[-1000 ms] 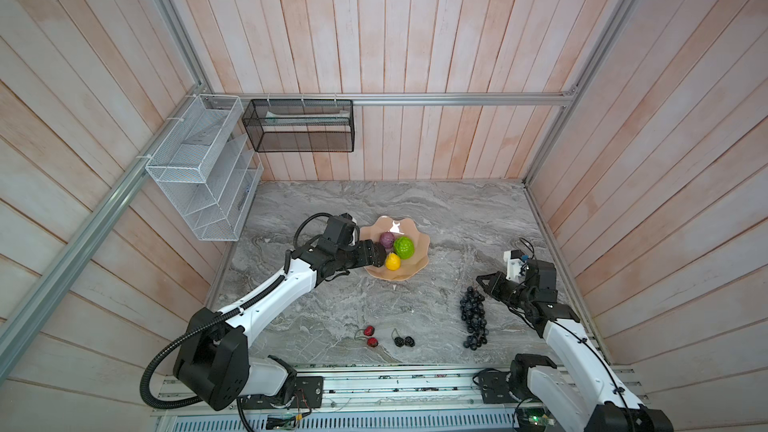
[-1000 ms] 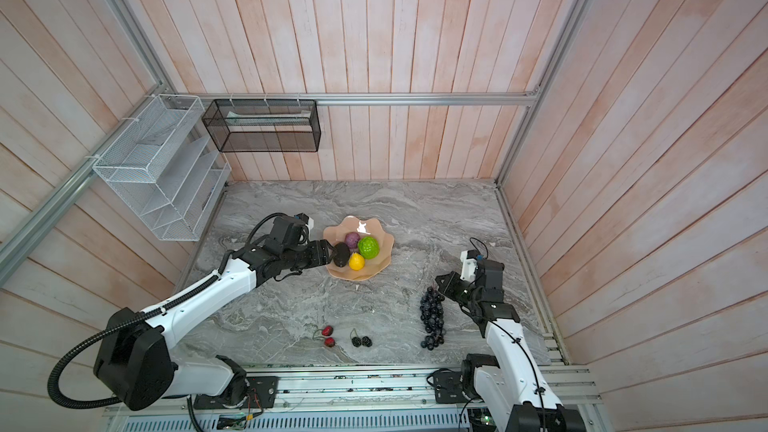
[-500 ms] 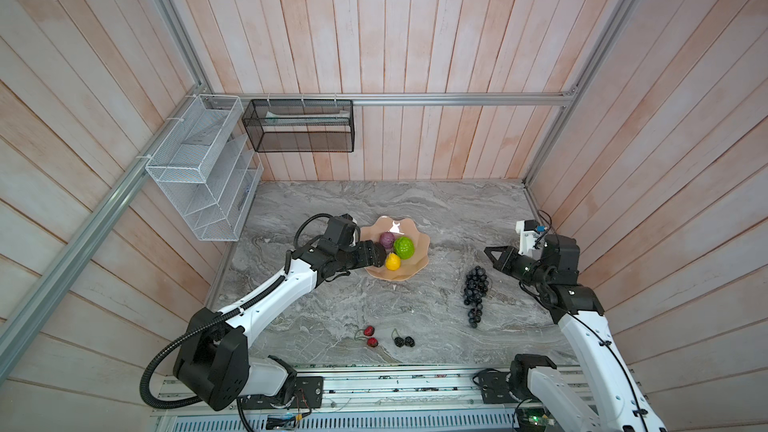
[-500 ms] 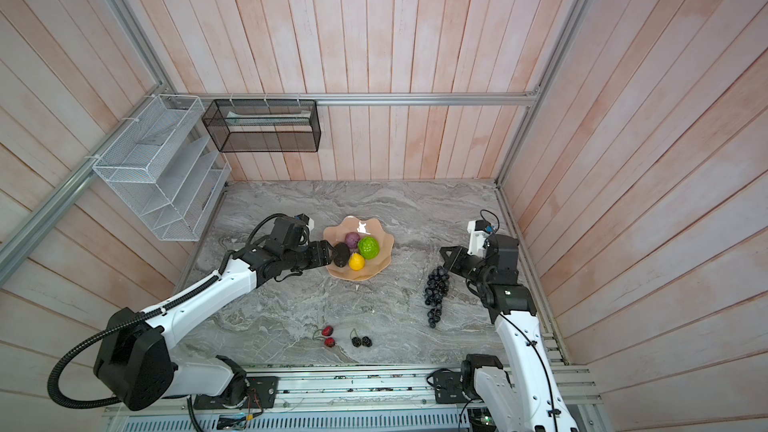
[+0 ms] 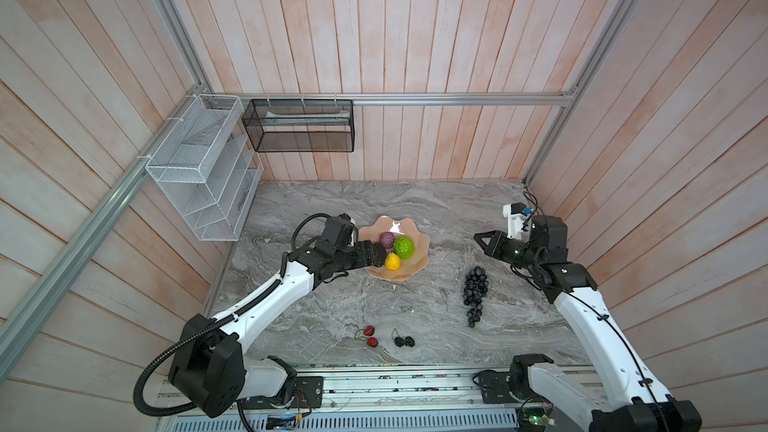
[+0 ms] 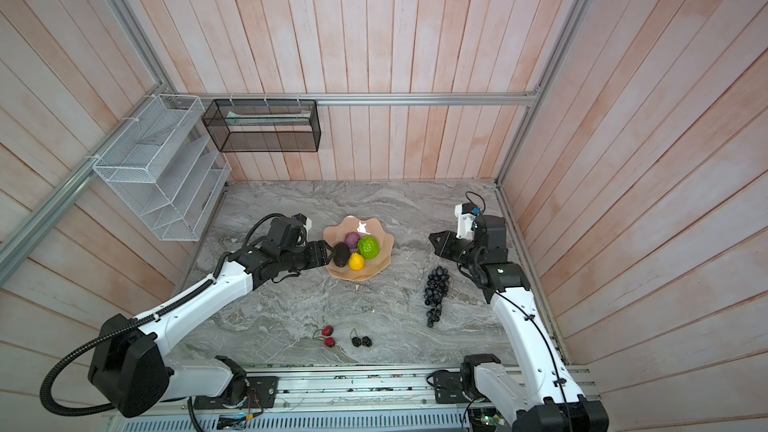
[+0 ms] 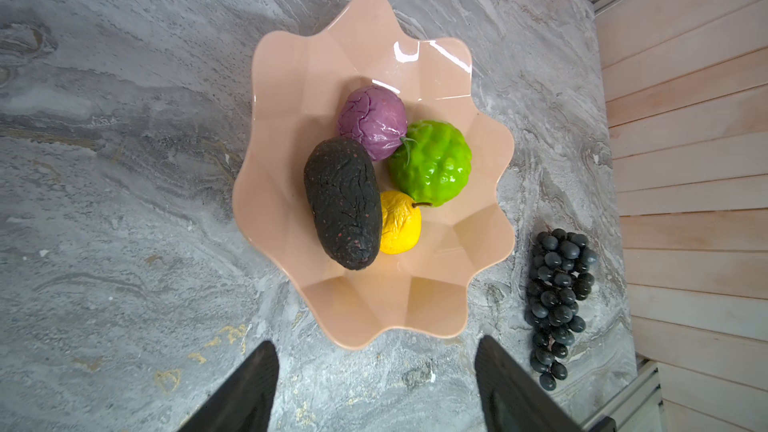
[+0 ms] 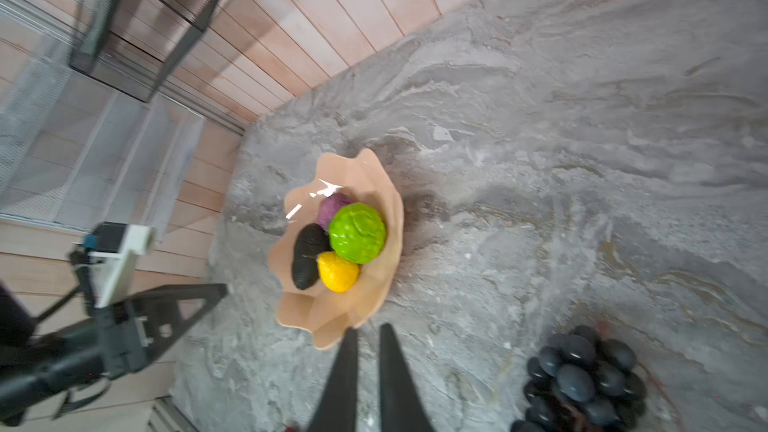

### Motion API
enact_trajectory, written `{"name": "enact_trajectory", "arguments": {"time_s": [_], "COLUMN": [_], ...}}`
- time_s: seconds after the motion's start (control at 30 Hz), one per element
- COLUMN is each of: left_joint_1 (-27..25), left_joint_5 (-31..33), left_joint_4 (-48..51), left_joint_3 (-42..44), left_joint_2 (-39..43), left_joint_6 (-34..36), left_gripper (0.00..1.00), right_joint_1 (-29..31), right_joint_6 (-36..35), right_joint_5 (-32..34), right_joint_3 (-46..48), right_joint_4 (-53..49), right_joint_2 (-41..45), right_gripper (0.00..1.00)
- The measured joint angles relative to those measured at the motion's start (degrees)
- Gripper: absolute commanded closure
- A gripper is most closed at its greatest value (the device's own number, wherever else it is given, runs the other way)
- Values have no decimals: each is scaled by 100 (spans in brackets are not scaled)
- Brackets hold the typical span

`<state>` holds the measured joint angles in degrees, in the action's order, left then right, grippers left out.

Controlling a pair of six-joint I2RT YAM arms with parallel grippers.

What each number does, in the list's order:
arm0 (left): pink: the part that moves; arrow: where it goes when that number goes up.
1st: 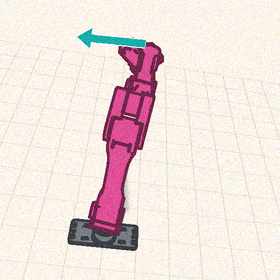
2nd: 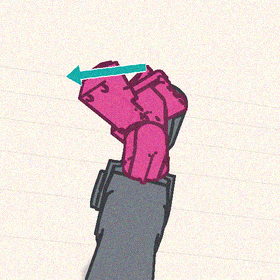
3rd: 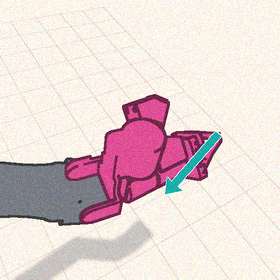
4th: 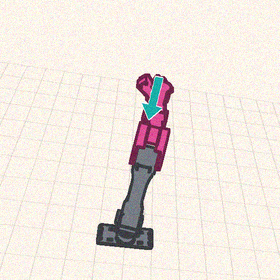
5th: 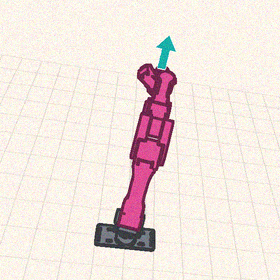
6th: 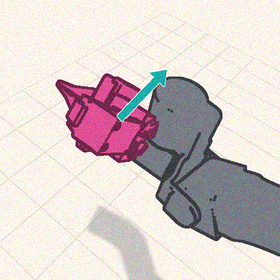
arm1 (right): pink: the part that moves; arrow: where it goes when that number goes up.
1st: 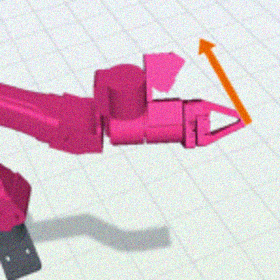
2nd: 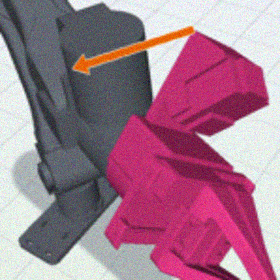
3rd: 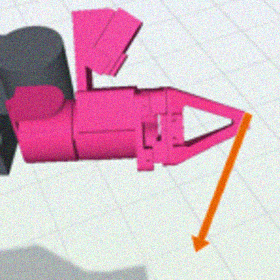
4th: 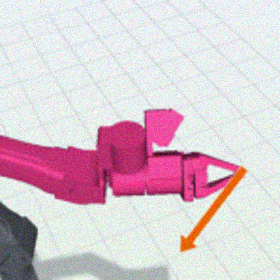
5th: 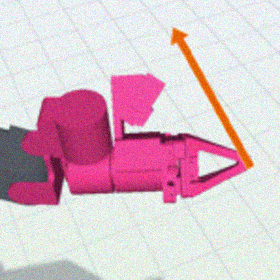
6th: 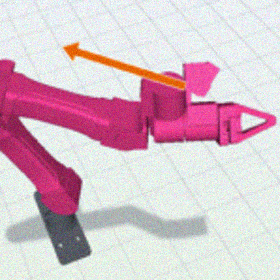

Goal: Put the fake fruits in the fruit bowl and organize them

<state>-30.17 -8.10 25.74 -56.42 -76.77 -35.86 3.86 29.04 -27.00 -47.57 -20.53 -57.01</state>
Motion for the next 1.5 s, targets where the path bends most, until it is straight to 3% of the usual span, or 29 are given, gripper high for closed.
{"name": "enact_trajectory", "arguments": {"time_s": [0.13,0.33,0.5,0.9,1.5], "left_joint_1": [0,0,0,0,0], "left_joint_5": [31,66,63,63,63], "left_joint_4": [0,-2,-4,-15,-7], "left_joint_3": [50,79,90,120,120], "left_joint_2": [39,39,17,-11,-11], "left_joint_6": [2,7,9,7,7], "left_gripper": [23,23,23,23,23], "right_joint_1": [-527,-1412,-1998,-2247,-2256], "right_joint_6": [70,94,208,343,739], "right_joint_5": [155,282,192,-605,-1519], "right_joint_3": [730,1578,2122,2452,2636], "right_joint_4": [153,437,800,1969,3475], "right_joint_2": [61,243,223,-1043,-2398], "right_gripper": [45,40,31,37,65]}}
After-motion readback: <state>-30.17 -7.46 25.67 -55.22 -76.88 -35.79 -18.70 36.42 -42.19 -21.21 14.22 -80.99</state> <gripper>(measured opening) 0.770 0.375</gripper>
